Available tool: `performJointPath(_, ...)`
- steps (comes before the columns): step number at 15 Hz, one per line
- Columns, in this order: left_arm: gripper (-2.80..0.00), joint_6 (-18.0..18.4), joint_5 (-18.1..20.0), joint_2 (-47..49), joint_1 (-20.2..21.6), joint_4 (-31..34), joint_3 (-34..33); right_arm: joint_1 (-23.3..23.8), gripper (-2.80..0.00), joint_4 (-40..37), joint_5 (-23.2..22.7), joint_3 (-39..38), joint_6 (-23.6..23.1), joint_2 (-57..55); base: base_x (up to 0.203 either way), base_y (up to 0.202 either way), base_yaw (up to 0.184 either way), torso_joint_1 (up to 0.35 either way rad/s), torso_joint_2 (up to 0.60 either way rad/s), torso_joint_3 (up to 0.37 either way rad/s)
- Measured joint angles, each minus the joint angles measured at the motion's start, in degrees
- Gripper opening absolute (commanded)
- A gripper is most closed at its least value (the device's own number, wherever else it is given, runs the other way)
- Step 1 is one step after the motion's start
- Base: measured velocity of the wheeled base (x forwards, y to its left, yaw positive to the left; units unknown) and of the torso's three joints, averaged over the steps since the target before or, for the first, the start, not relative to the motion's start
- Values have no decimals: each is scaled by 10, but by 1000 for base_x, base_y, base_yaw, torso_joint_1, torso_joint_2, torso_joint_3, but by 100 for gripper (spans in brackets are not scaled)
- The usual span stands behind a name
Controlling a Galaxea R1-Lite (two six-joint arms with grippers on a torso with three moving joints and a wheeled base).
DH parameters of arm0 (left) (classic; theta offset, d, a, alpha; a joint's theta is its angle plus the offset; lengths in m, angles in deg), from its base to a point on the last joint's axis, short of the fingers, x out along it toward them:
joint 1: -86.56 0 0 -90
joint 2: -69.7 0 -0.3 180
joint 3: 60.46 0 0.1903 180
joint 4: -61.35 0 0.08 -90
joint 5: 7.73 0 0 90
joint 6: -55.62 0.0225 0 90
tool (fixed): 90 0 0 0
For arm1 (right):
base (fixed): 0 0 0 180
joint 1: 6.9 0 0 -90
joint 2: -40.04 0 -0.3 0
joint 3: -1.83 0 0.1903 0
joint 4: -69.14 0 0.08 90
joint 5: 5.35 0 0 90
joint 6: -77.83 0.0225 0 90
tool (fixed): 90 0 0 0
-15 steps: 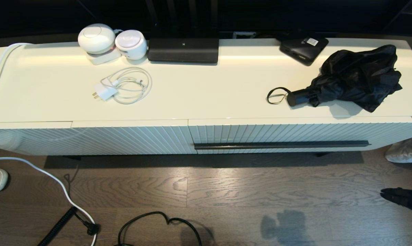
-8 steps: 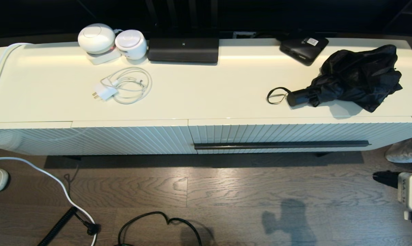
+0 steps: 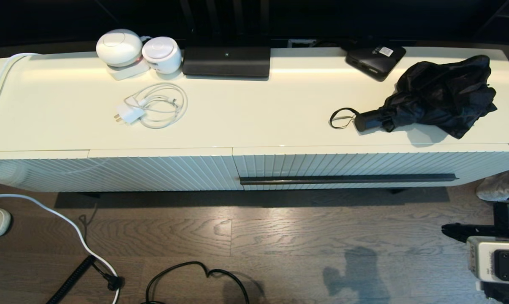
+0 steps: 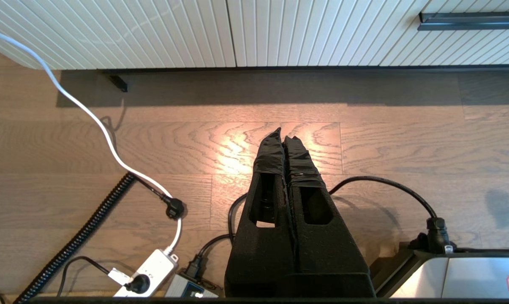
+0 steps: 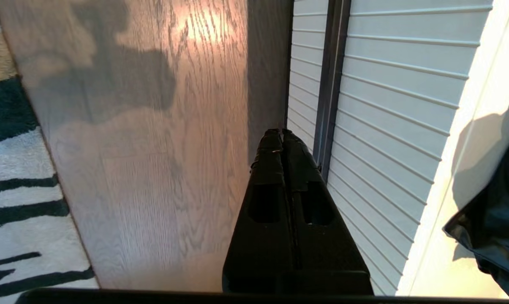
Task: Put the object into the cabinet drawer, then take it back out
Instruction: Open the drawer
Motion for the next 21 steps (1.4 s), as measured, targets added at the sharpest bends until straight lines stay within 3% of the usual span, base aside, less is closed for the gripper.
performJointPath(1,-280,0,0,0,0,0,0,-3,0,21,0,-8,-2,-6,0,0,0,0,0,0)
performJointPath(11,-280,-1,0,0,0,0,0,-5,0,91,-1,-73,23,-44,0,0,0,0,0,0)
performJointPath(21,-280,0,0,0,0,0,0,-8,0,299,-32,-76,51,-220,0,0,0,0,0,0)
